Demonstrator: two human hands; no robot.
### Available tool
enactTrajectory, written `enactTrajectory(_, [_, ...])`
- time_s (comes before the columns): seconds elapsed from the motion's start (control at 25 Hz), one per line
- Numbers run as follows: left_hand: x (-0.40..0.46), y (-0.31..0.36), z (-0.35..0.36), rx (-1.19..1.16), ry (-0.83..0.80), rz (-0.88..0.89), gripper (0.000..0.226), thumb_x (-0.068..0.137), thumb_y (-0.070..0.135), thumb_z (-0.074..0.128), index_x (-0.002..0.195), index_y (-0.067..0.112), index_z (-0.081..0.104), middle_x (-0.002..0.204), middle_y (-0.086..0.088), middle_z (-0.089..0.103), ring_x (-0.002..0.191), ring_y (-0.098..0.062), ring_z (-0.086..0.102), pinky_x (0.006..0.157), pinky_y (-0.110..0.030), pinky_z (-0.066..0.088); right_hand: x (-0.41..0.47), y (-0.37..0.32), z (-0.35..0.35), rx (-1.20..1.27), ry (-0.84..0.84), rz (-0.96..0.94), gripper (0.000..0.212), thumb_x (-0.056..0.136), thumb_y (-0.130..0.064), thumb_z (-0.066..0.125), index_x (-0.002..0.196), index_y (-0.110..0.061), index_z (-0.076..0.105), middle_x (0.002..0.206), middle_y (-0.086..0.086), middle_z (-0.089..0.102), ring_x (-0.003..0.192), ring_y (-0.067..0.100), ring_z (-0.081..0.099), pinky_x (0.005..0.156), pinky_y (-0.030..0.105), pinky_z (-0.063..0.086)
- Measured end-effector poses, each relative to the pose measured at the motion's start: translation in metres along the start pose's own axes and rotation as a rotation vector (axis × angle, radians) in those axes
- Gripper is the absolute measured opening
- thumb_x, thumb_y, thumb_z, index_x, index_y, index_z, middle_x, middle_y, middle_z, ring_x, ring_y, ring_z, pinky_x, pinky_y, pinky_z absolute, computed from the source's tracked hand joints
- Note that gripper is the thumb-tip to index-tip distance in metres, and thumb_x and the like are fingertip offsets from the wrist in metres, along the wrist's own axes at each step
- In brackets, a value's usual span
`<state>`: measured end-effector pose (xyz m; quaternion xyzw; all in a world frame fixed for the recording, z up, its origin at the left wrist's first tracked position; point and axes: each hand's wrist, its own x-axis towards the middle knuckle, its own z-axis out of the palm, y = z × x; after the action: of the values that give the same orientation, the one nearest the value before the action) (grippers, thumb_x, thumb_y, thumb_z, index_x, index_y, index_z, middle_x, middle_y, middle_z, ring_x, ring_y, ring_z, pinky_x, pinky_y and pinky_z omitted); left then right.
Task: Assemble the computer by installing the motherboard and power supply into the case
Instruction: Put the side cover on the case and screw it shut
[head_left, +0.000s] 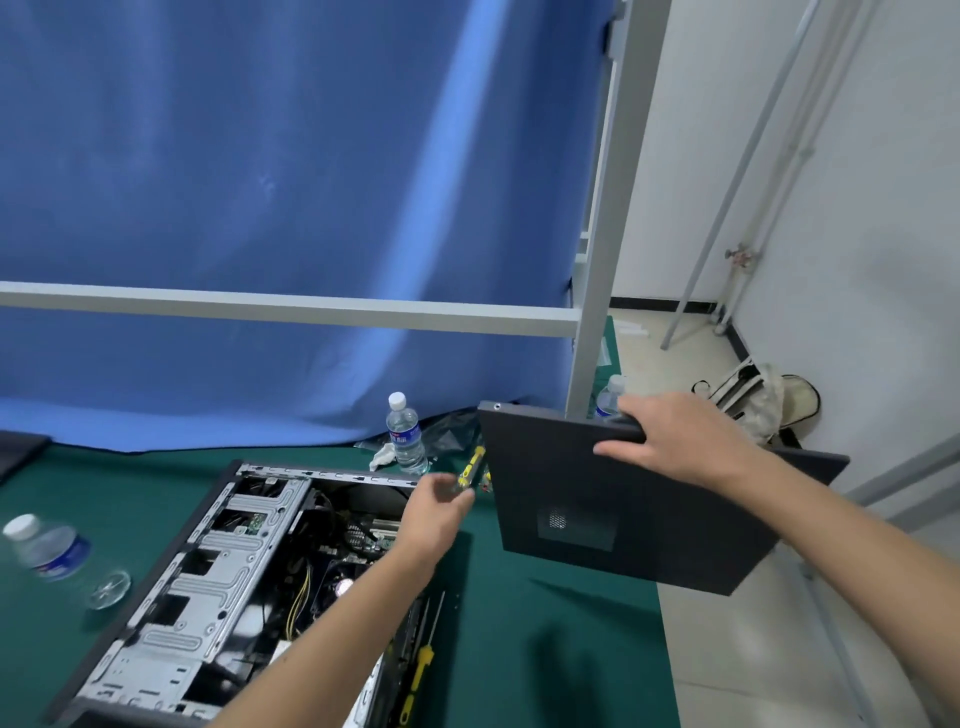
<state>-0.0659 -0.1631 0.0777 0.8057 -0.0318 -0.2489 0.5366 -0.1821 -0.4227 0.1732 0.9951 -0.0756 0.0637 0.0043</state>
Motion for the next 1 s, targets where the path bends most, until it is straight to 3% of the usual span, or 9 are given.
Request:
enactTrajectory(0.12, [-0.007, -0.017, -0.007, -0.128, -0.075, -0.263, 0.049, 0.097, 0.029, 0.063, 0.135, 0.004, 0.045, 0.115, -0.020, 0.059, 0.094, -0.024, 0.054, 0.092, -0.038, 0.049, 0.013, -0.002, -0.045, 0.078, 0.099, 0.002, 0.052, 0.081, -0.074, 0.051, 0.072, -0.023, 0.046, 0.064, -0.009, 0.054, 0.058, 0.011, 0.050, 0.052, 0.028, 0.034])
enactTrajectory(0.24, [-0.006, -0.010, -0.020, -0.188, -0.127, -0.307, 0.055, 0.095, 0.045, 0.061, 0.128, 0.004, 0.048, 0.102, -0.015, 0.056, 0.091, -0.024, 0.056, 0.095, -0.040, 0.050, 0.016, -0.014, -0.085, 0.204, 0.161, 0.038, 0.055, 0.081, -0.072, 0.055, 0.067, -0.019, 0.046, 0.060, -0.005, 0.052, 0.057, 0.009, 0.049, 0.053, 0.026, 0.034])
enactTrajectory(0.32, [-0.004, 0.000, -0.036, -0.245, -0.132, -0.276, 0.056, 0.088, 0.055, 0.060, 0.118, 0.008, 0.053, 0.102, -0.013, 0.059, 0.084, -0.020, 0.052, 0.078, -0.033, 0.050, 0.017, -0.027, -0.107, 0.328, 0.196, 0.078, 0.055, 0.078, -0.071, 0.057, 0.067, -0.017, 0.053, 0.059, -0.002, 0.055, 0.056, 0.011, 0.052, 0.055, 0.029, 0.037])
enactTrajectory(0.36, [-0.002, 0.004, -0.045, -0.262, -0.129, -0.259, 0.059, 0.089, 0.055, 0.059, 0.125, 0.008, 0.052, 0.116, -0.017, 0.061, 0.089, -0.019, 0.052, 0.078, -0.031, 0.050, 0.017, -0.035, -0.116, 0.386, 0.225, 0.096, 0.057, 0.076, -0.072, 0.057, 0.066, -0.016, 0.055, 0.059, 0.000, 0.056, 0.055, 0.012, 0.053, 0.054, 0.030, 0.037])
enactTrajectory(0.44, [0.003, 0.007, -0.064, -0.300, -0.124, -0.228, 0.068, 0.094, 0.054, 0.055, 0.144, 0.011, 0.039, 0.127, -0.013, 0.057, 0.097, -0.018, 0.050, 0.090, -0.034, 0.047, 0.018, -0.050, -0.132, 0.491, 0.292, 0.116, 0.060, 0.073, -0.073, 0.058, 0.067, -0.013, 0.057, 0.060, 0.005, 0.058, 0.055, 0.016, 0.055, 0.055, 0.032, 0.040])
enactTrajectory(0.56, [0.008, 0.006, -0.101, -0.434, -0.181, -0.119, 0.058, 0.098, 0.054, 0.048, 0.146, 0.022, 0.037, 0.129, 0.003, 0.056, 0.106, -0.014, 0.058, 0.099, -0.035, 0.046, 0.024, -0.077, -0.143, 0.738, 0.363, 0.160, 0.052, 0.077, -0.064, 0.066, 0.078, -0.011, 0.067, 0.071, 0.009, 0.070, 0.066, 0.026, 0.068, 0.062, 0.042, 0.053])
enactTrajectory(0.68, [0.009, 0.010, -0.145, -0.505, -0.173, 0.023, 0.033, 0.102, 0.045, 0.045, 0.127, 0.024, 0.053, 0.125, 0.008, 0.067, 0.096, -0.010, 0.071, 0.069, -0.024, 0.056, 0.026, -0.106, -0.133, 0.998, 0.409, 0.264, 0.047, 0.076, -0.060, 0.068, 0.084, -0.014, 0.073, 0.078, 0.006, 0.075, 0.068, 0.025, 0.073, 0.062, 0.038, 0.058])
enactTrajectory(0.76, [0.013, 0.010, -0.176, -0.456, -0.097, 0.106, 0.027, 0.103, 0.040, 0.048, 0.120, 0.022, 0.057, 0.117, 0.006, 0.071, 0.093, -0.010, 0.072, 0.064, -0.026, 0.057, 0.026, -0.126, -0.117, 1.101, 0.440, 0.333, 0.035, 0.079, -0.058, 0.069, 0.084, -0.024, 0.075, 0.081, 0.002, 0.076, 0.068, 0.018, 0.073, 0.057, 0.030, 0.057])
enactTrajectory(1.0, [0.022, -0.011, -0.247, -0.379, 0.066, 0.236, 0.017, 0.102, 0.030, 0.053, 0.110, 0.018, 0.063, 0.108, 0.000, 0.073, 0.098, -0.017, 0.070, 0.087, -0.040, 0.056, 0.026, -0.183, -0.053, 1.283, 0.527, 0.470, 0.020, 0.092, -0.038, 0.066, 0.088, -0.019, 0.064, 0.092, 0.006, 0.075, 0.073, 0.013, 0.071, 0.059, 0.027, 0.058])
